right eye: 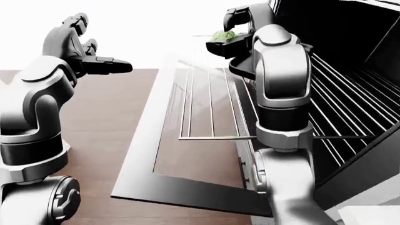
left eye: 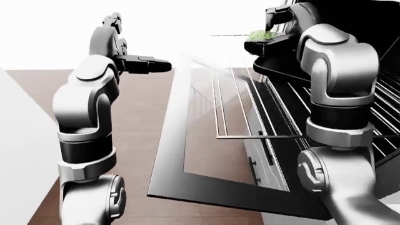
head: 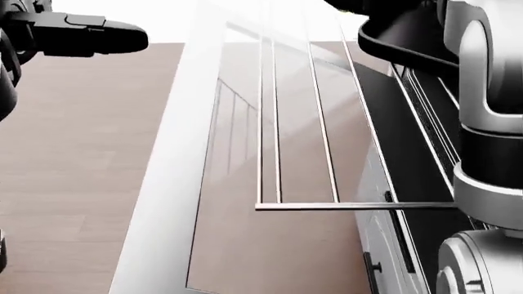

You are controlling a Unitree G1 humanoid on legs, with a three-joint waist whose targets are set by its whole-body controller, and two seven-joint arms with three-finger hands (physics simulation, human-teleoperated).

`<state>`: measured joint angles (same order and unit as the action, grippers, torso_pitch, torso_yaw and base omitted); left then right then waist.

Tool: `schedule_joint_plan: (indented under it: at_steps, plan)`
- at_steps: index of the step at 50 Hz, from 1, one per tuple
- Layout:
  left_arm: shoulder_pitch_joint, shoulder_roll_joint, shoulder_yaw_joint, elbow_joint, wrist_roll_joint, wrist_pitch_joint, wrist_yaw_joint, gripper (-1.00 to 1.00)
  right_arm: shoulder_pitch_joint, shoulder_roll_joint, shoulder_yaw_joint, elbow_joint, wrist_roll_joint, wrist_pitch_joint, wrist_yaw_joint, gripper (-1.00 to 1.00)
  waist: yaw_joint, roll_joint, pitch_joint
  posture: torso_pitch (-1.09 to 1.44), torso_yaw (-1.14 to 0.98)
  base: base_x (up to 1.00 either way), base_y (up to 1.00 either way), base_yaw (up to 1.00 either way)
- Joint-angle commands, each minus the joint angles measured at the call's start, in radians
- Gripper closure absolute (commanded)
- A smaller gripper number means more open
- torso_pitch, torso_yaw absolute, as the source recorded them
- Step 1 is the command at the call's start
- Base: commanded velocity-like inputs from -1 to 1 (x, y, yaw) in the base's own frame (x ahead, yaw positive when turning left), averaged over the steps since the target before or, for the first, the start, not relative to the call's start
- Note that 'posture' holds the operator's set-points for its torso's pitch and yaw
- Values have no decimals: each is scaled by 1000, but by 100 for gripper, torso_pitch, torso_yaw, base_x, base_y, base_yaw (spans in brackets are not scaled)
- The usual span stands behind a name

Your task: Place the broccoli on the top rack of the oven.

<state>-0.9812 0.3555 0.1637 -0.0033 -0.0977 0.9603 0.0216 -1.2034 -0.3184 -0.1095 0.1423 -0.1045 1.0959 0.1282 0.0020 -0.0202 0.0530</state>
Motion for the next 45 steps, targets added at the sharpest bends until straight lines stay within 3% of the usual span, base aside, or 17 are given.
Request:
schedule_joint_plan:
  at_steps: [1,5,8,13,25,26,30,32,35,38,39,41,42,43,45]
  plan:
    - [-48,19,17,-41,9,-35,10,-100,-66,-12,-9,-4,11,-54,4,100,3,-10,-17,0,0,0,0,0]
    - [-71,25,15,-11,10,-45,10,-100,-135,-39,-6,84,10,-68,13,100,0,2,-5,0,0,0,0,0]
    - [-95,29,15,21,9,-51,6,-100,-188,-58,-9,158,10,-80,18,100,-8,53,-19,0,0,0,0,0]
    - [-117,36,14,32,8,-45,4,-100,-244,-82,-4,241,-3,-103,31,100,-16,34,-31,0,0,0,0,0]
    - [-139,36,7,63,13,-56,5,-100,-275,-123,-10,336,-37,-137,54,100,-1,15,-24,0,0,0,0,0]
    - [-141,35,6,73,14,-64,4,-100,-278,-126,-11,344,-39,-142,56,100,0,19,-44,0,0,0,-5,0]
    - [-171,40,6,105,18,-69,4,-100,-271,-124,-16,337,-43,-140,58,100,4,47,-37,0,0,0,-7,0]
    - [-175,40,4,122,21,-84,3,-100,-264,-124,-18,332,-44,-139,59,100,2,58,-45,0,0,0,-10,0]
    - [-193,41,2,149,24,-93,3,-100,-262,-127,-20,332,-44,-138,60,100,-3,52,-42,0,0,0,-17,0]
    - [-196,39,0,154,26,-95,2,-100,-251,-128,-23,327,-44,-141,60,100,-2,21,-31,0,0,0,-22,0]
    - [-195,39,0,151,27,-94,2,-100,-245,-127,-25,322,-42,-141,59,100,-1,1,-34,0,0,0,-27,0]
    - [-193,38,0,150,27,-94,2,-100,-242,-129,-25,319,-42,-138,59,100,0,-60,-47,0,0,0,-28,0]
    - [-193,38,0,147,27,-92,1,-100,-243,-130,-24,319,-42,-137,60,100,0,-20,-38,0,0,0,-27,0]
    - [-192,37,1,146,27,-92,1,-100,-243,-130,-25,321,-42,-140,59,100,6,-29,-41,0,0,0,-27,0]
    - [-190,37,0,147,28,-94,1,-100,-244,-129,-24,323,-42,-140,59,100,7,-13,-45,0,0,0,-28,0]
